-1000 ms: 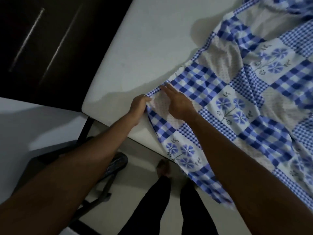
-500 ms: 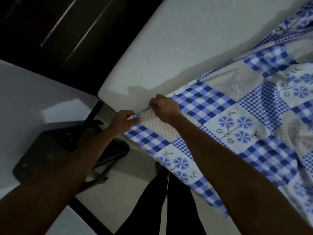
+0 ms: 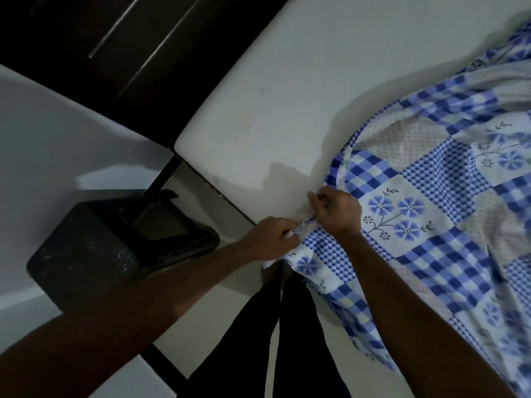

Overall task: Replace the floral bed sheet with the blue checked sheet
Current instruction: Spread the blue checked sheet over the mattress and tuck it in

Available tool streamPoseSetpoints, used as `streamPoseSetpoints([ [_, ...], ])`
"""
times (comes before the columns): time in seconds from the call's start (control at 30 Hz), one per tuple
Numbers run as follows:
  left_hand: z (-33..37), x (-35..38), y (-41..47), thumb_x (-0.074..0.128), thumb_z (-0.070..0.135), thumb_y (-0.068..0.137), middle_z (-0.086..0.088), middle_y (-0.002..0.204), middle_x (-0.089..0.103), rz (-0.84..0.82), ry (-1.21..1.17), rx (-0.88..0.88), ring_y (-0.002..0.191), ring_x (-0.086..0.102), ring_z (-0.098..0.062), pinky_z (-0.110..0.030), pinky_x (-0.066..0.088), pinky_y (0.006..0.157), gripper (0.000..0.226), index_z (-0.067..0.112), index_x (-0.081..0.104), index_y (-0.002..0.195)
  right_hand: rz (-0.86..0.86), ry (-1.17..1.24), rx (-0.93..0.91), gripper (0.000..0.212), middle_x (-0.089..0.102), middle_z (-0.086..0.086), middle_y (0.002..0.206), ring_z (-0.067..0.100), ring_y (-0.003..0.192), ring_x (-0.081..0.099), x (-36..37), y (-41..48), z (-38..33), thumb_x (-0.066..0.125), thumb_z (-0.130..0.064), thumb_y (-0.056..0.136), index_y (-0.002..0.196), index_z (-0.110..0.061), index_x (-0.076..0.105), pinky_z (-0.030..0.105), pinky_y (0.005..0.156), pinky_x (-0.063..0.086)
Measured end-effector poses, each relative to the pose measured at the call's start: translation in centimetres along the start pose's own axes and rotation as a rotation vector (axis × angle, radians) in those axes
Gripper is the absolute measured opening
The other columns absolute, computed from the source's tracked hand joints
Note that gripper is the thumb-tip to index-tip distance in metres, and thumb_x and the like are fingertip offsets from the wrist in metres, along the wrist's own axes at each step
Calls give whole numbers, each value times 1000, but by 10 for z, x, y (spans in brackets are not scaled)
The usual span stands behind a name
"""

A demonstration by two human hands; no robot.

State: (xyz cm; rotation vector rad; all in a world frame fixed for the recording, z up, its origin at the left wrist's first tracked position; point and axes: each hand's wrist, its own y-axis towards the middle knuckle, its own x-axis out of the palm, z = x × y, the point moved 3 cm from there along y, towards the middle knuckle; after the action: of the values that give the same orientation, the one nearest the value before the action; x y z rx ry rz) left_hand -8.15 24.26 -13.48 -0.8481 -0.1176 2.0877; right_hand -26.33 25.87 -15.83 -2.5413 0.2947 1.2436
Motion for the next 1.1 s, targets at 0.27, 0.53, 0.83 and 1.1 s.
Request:
streamPoseSetpoints([
  [0.27, 100, 76, 14, 56, 29, 73, -2, 52, 31, -493, -196, -11, 46, 31, -11, -31, 23, 50, 30, 12, 38, 56, 417, 554, 648, 48, 53, 10, 107, 16, 91, 53, -44, -92, 48, 77, -11, 80, 121, 0, 53, 16, 66, 44],
  [0.53, 121, 93, 20, 69, 13, 81, -2, 57, 36, -526, -398, -191, 53, 34, -10, -28, 29, 57, 28, 14, 49, 61, 500, 1466, 1257, 19, 56, 3, 81, 16, 66, 57, -71, -145, 77, 40, 1, 96, 107, -9, 53, 28, 60, 50],
  [0.83, 118, 124, 36, 68, 43, 89, 3, 80, 65, -413, 13, -75, 71, 62, -15, -34, 52, 67, 27, 17, 61, 91, 1065, 1248, 1124, 31, 55, 11, 75, 20, 67, 47, -118, -223, 153, 44, -5, 101, 128, 5, 56, 34, 62, 40],
  [1.1, 42, 100, 69, 75, 42, 81, -17, 130, 50, 186, 222, -497, 117, 52, -37, -46, 49, 92, 66, 8, 45, 129, 1098, 705, 1123, 39, 56, 9, 116, 27, 109, 57, -104, -245, 181, 49, -37, 103, 124, -5, 55, 31, 89, 45],
])
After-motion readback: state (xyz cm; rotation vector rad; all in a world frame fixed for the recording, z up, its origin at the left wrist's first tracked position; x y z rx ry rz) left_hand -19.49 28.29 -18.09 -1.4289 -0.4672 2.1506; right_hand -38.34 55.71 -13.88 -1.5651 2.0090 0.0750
